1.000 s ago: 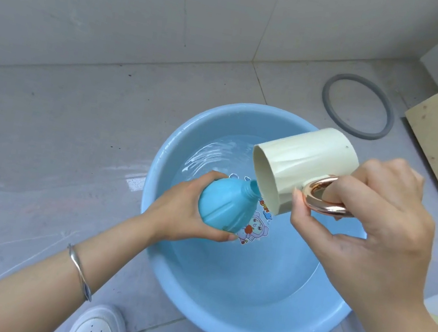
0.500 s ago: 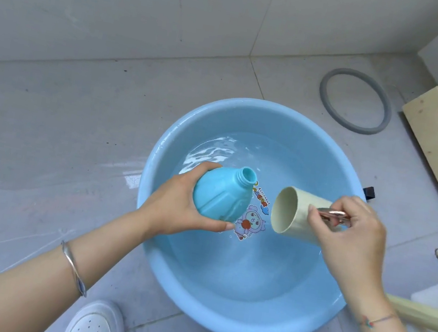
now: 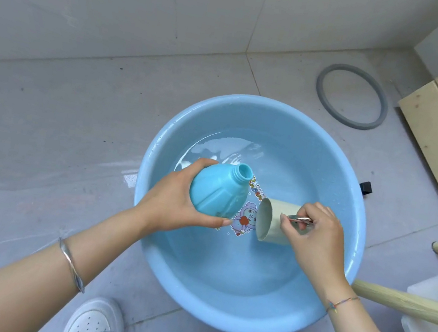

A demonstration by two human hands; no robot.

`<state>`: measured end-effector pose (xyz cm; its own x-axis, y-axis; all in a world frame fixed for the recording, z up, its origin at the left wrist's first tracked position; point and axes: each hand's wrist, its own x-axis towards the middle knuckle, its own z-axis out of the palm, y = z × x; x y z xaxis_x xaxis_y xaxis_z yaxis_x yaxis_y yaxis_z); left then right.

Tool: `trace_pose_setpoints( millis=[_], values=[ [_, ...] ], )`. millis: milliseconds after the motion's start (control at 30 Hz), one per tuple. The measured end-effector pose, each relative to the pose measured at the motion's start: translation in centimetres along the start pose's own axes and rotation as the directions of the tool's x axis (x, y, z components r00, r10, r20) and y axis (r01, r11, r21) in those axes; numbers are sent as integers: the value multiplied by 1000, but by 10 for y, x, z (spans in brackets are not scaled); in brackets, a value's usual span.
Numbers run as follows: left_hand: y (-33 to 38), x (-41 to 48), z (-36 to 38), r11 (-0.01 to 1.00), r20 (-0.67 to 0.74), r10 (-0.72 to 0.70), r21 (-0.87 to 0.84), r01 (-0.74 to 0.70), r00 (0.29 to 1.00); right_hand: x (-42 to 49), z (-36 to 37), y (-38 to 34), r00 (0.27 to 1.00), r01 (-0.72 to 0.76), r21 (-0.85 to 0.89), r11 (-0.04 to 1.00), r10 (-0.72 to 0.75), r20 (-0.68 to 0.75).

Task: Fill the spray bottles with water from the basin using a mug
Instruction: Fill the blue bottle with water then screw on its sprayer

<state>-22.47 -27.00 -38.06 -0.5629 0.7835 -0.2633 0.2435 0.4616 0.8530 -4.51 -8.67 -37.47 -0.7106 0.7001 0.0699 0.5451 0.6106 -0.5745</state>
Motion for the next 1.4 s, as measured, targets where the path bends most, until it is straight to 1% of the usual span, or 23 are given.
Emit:
trace_pose_setpoints(
  millis=[67, 100, 167, 233, 333, 433, 600, 833, 1033, 1133, 1267, 1400],
  values=[
    [0, 0, 0, 1000, 2, 2, -4, -2, 1000, 1, -1, 0, 993, -110, 143, 983, 114, -15],
    [0, 0, 0, 1000, 2, 4, -5, -4, 1000, 1, -3, 1, 983, -170, 225, 959, 180, -22],
    [0, 0, 0, 1000, 1, 8, -5, -8, 1000, 2, -9, 2, 955, -269, 382, 884, 297, -15],
    [-1, 0, 0, 1000, -1, 9, -4, -9, 1000, 3, -17, 3, 929, -322, 520, 791, 370, 13],
    [0, 0, -1, 1000, 0, 9, 6, -9, 1000, 2, -29, -4, 915, -307, 658, 687, 404, 5],
    [1, -1, -1, 1000, -1, 18, 6, -18, 1000, 5, -41, -20, 922, -242, 728, 642, 386, -34],
    [0, -1, -1, 999, -6, 16, 29, -15, 1000, 11, -59, -45, 930, -136, 766, 628, 347, -119],
    [0, -1, 0, 999, 6, 25, 44, -25, 1000, 11, -74, -64, 946, -44, 743, 667, 267, -183],
    [0, -1, 0, 997, -3, 27, 69, -27, 1000, 8, -81, -79, 955, -40, 615, 787, 211, -208],
    [0, -1, 0, 997, 2, 27, 71, -27, 1000, 7, -83, -83, 956, -13, 551, 835, 171, -237],
    [1, -1, 0, 997, 4, 33, 74, -34, 999, 7, -83, -89, 957, 39, 463, 886, 100, -273],
    [0, -1, 0, 996, 4, 36, 79, -37, 999, 7, -83, -93, 956, 100, 392, 914, 21, -294]
  ],
)
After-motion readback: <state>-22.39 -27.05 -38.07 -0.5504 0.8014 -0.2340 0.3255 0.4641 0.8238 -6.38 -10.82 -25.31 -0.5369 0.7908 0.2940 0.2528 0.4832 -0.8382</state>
